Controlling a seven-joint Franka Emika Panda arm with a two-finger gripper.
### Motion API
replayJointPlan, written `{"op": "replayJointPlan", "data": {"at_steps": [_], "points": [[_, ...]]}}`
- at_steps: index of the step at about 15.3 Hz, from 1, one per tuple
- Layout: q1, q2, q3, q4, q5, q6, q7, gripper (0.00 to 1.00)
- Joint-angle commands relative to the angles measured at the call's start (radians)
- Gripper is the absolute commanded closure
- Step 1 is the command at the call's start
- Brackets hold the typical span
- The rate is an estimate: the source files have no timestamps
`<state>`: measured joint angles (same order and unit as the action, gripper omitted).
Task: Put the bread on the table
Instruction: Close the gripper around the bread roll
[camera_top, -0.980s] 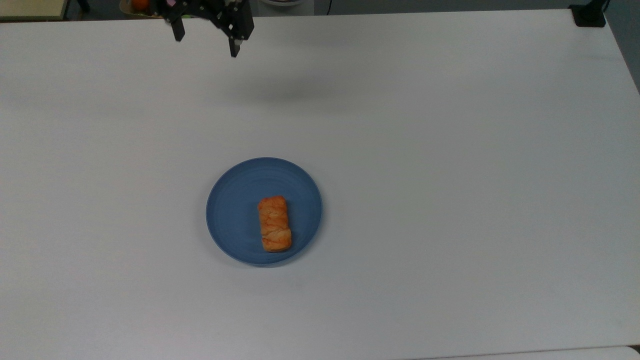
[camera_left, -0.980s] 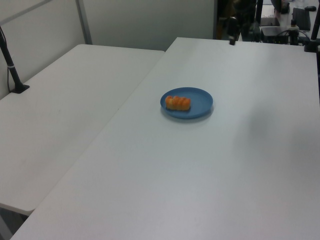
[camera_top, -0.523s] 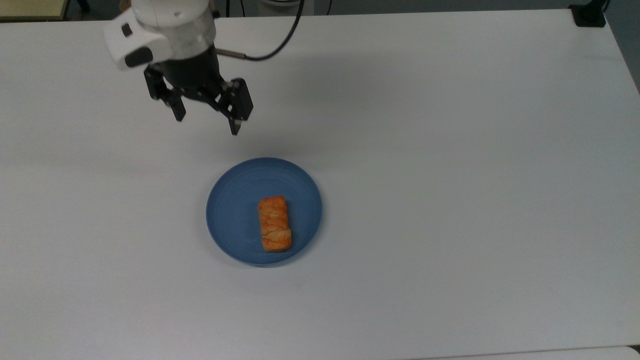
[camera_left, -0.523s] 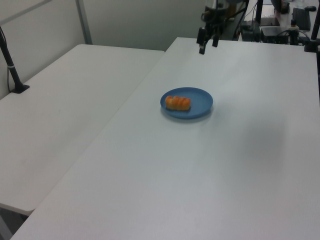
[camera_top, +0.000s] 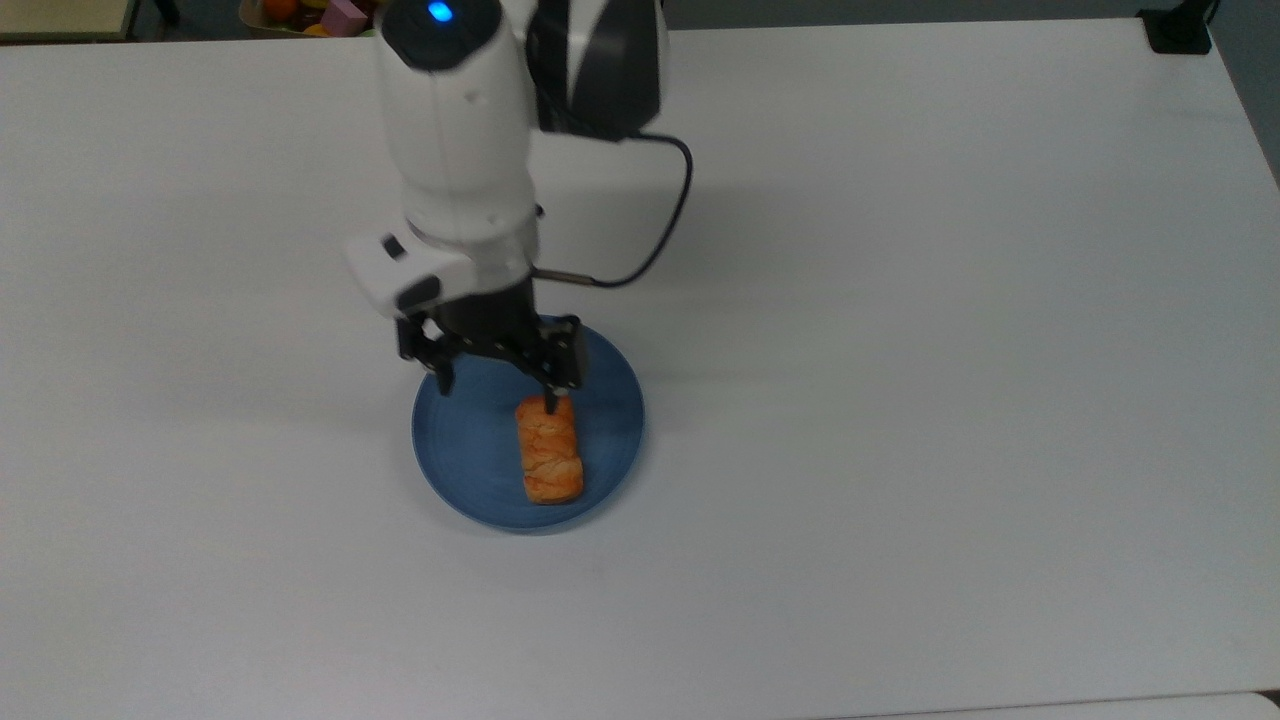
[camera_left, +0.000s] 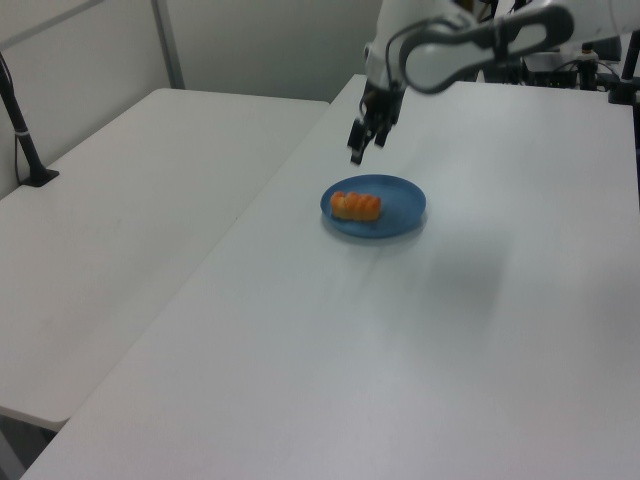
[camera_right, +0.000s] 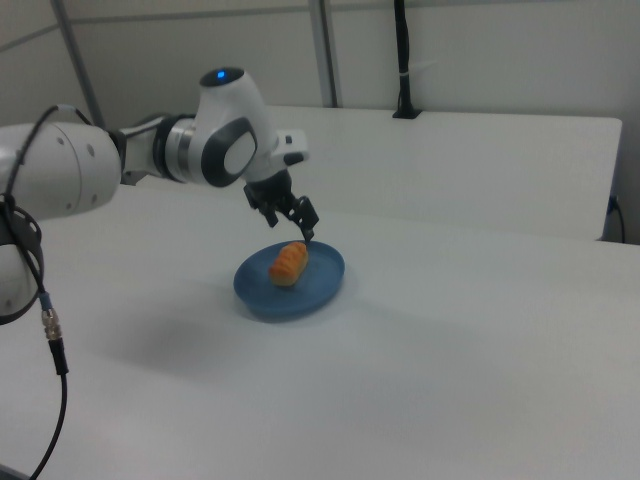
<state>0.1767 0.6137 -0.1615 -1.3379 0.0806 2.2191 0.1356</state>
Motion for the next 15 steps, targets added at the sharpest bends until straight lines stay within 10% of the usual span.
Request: {"op": "replayJointPlan", "data": {"at_steps": [1, 5, 8, 15], "points": [[0.052, 0.096, -0.018, 0.028, 0.001, 0.054, -0.007, 0.0], [0.055, 0.124, -0.016, 0.008, -0.03, 0.067, -0.007, 0.07], [0.057, 0.115, -0.024, 0.006, -0.032, 0.067, -0.008, 0.9], [0.05, -0.026, -0.026, -0.015, -0.027, 0.051, -0.016, 1.0]]}}
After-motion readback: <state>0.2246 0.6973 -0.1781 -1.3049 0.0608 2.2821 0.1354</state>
